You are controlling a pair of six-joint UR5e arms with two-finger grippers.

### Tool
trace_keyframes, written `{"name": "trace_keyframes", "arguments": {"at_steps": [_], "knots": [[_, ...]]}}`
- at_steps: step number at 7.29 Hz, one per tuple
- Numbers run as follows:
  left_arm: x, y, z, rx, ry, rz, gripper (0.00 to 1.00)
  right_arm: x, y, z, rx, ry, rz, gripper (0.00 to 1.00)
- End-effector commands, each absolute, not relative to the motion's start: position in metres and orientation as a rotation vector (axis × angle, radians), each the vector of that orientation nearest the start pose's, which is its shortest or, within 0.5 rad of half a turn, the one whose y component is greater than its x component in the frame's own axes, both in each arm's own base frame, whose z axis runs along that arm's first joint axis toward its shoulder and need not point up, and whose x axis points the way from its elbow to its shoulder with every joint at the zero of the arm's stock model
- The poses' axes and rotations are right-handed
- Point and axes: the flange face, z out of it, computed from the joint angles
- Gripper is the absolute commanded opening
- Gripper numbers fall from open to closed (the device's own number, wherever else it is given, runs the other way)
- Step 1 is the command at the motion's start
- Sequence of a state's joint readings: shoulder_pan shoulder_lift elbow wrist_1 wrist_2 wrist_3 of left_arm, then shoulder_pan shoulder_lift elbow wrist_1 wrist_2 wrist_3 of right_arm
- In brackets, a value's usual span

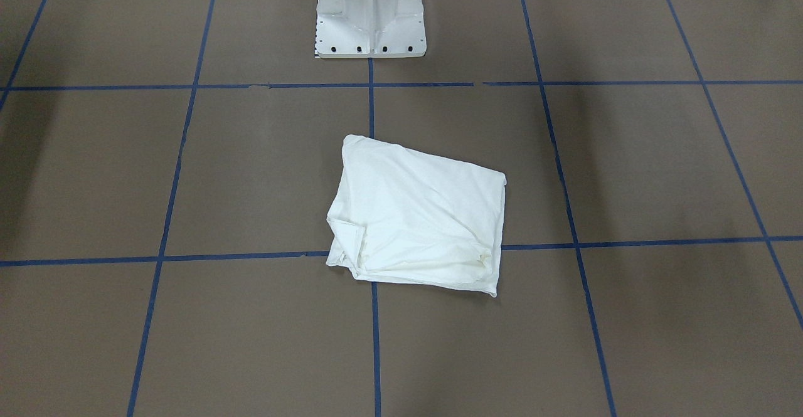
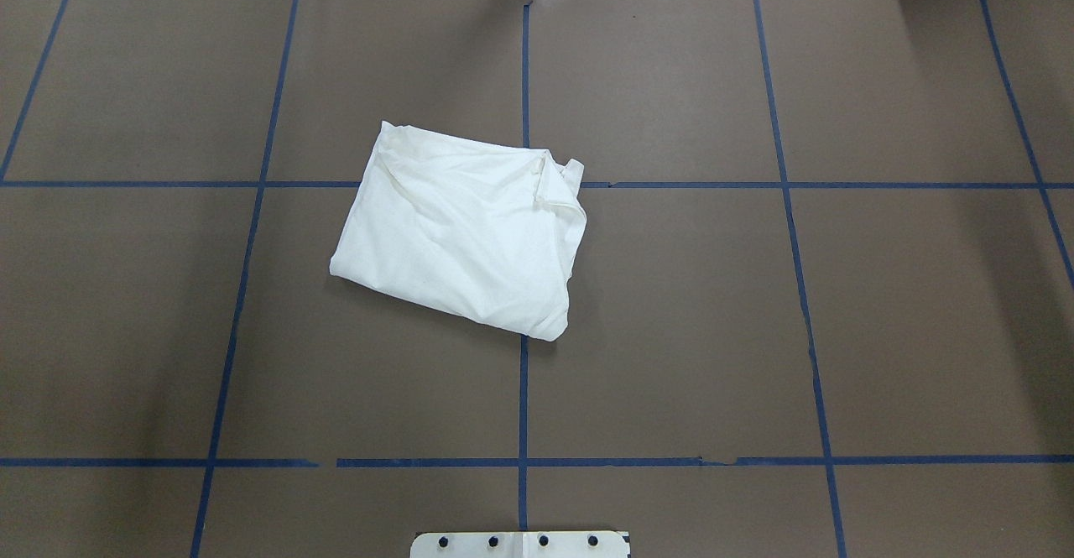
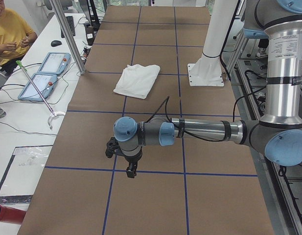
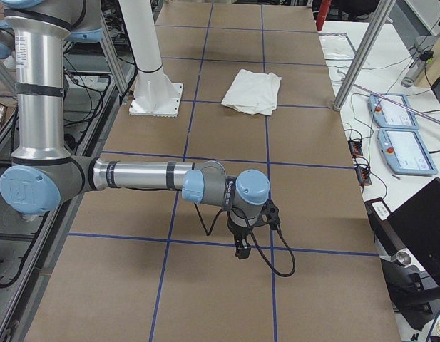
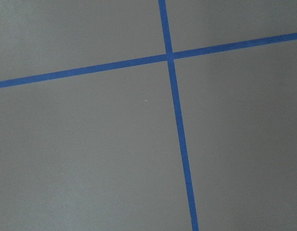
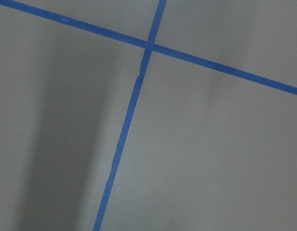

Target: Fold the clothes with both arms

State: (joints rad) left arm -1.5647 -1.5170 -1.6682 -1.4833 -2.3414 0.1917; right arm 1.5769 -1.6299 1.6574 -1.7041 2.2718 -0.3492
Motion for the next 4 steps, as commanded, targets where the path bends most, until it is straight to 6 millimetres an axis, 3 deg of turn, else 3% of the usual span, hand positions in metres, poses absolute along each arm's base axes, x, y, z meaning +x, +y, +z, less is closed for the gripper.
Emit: {"name": "trace_keyframes", "arguments": {"at_steps": [1, 4], "knots": [[-0.0611, -0.4675, 0.6436, 0.035, 0.771, 0.173, 1.0, 0.072, -0.4564, 0.6637, 0.02, -0.709, -0.29, 1.0], [-0.0612, -0.466, 0.6458, 0.031, 0.77, 0.173, 1.0, 0.072, -0.4524, 0.6679, 0.012, -0.71, -0.286, 1.0]]}}
